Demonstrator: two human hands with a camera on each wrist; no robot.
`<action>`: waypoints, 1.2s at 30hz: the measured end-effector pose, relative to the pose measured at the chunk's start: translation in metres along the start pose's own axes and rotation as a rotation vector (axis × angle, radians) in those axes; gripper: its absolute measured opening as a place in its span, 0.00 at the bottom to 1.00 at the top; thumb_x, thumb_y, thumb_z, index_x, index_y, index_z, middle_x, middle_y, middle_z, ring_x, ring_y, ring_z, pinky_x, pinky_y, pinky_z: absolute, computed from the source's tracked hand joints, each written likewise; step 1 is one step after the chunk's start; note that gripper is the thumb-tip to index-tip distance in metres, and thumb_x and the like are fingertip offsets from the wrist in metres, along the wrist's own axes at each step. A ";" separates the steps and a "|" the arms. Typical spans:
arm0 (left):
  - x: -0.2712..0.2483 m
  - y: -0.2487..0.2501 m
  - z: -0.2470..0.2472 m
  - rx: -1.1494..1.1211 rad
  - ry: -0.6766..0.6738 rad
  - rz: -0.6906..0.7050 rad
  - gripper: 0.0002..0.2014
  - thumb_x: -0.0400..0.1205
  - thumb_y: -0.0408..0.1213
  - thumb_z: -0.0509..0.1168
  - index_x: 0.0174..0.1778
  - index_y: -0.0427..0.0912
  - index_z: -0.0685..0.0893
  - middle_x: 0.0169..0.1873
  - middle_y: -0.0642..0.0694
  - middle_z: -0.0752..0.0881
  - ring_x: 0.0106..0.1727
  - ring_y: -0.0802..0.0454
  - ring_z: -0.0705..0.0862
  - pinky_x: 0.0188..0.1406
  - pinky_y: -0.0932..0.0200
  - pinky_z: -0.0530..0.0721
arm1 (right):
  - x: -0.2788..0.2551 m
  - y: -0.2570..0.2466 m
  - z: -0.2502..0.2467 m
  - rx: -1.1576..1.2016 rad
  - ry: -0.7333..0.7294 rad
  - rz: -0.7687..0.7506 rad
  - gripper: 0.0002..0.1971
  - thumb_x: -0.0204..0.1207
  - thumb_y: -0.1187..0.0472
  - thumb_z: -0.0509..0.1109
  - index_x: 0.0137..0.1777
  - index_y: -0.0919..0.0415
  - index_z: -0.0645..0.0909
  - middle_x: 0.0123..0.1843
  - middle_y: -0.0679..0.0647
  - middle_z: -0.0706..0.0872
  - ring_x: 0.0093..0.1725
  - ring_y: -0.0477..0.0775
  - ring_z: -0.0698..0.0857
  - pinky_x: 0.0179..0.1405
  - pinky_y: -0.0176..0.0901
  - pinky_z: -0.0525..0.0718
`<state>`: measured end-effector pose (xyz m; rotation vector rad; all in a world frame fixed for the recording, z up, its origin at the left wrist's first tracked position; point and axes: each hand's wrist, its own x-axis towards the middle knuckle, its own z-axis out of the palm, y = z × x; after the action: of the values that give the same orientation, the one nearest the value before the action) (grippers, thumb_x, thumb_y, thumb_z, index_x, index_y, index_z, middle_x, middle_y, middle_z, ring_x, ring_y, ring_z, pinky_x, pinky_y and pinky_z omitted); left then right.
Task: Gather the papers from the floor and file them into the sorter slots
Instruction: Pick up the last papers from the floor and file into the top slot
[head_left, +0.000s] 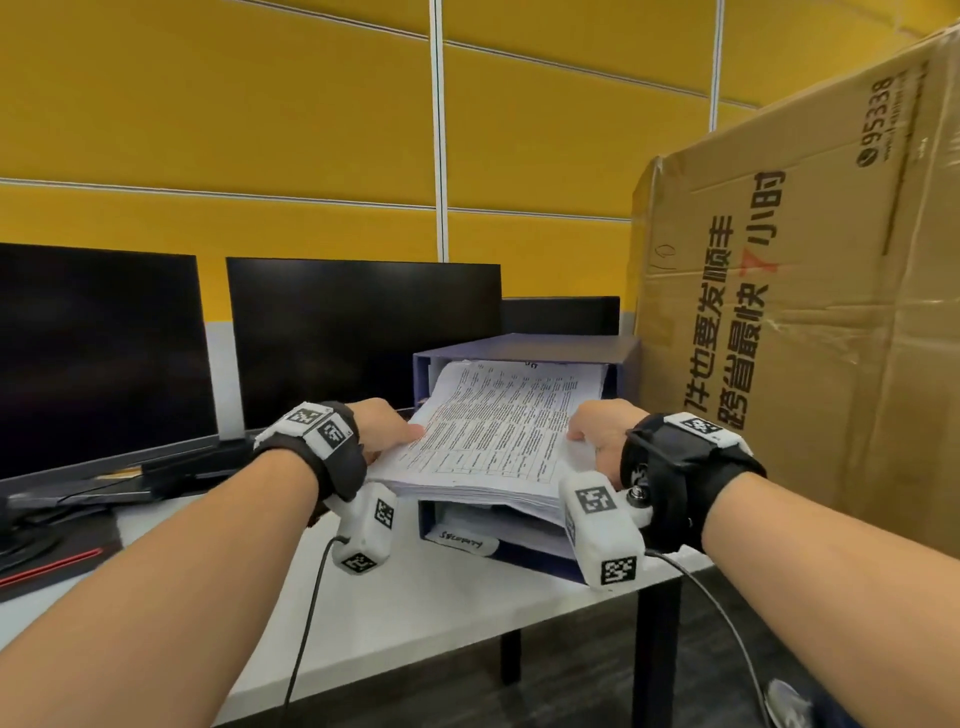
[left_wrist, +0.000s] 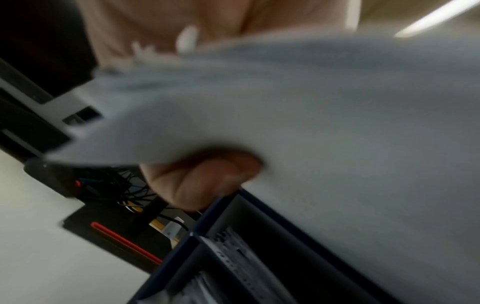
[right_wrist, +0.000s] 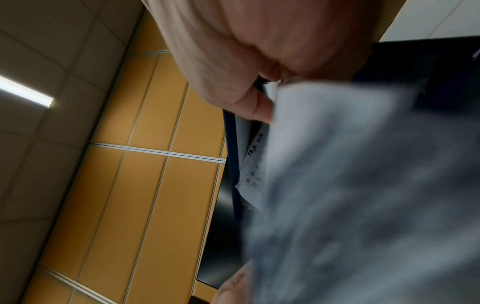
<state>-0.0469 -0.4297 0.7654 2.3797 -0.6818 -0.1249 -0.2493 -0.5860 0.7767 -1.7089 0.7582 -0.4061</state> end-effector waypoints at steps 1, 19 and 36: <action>-0.002 0.002 -0.003 0.005 0.020 -0.009 0.21 0.81 0.48 0.67 0.59 0.33 0.85 0.56 0.37 0.88 0.56 0.42 0.86 0.65 0.46 0.82 | 0.004 0.005 0.001 0.107 -0.012 -0.004 0.24 0.81 0.67 0.60 0.77 0.72 0.66 0.76 0.68 0.71 0.74 0.67 0.73 0.67 0.53 0.78; 0.002 0.026 0.004 -0.731 0.148 -0.053 0.10 0.81 0.35 0.67 0.36 0.40 0.76 0.46 0.38 0.82 0.41 0.44 0.84 0.50 0.47 0.89 | 0.009 -0.011 -0.004 0.425 0.062 0.162 0.14 0.84 0.69 0.54 0.67 0.69 0.72 0.54 0.64 0.80 0.13 0.57 0.80 0.09 0.36 0.78; 0.011 0.015 0.021 -0.569 0.322 0.152 0.12 0.69 0.36 0.81 0.46 0.42 0.89 0.46 0.44 0.88 0.52 0.47 0.87 0.60 0.51 0.84 | -0.020 0.002 -0.013 0.006 0.081 -0.125 0.29 0.77 0.68 0.71 0.74 0.74 0.62 0.47 0.67 0.81 0.35 0.58 0.86 0.17 0.40 0.85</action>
<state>-0.0498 -0.4572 0.7591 1.7454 -0.5755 0.1159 -0.2726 -0.5827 0.7808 -1.7482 0.7093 -0.5660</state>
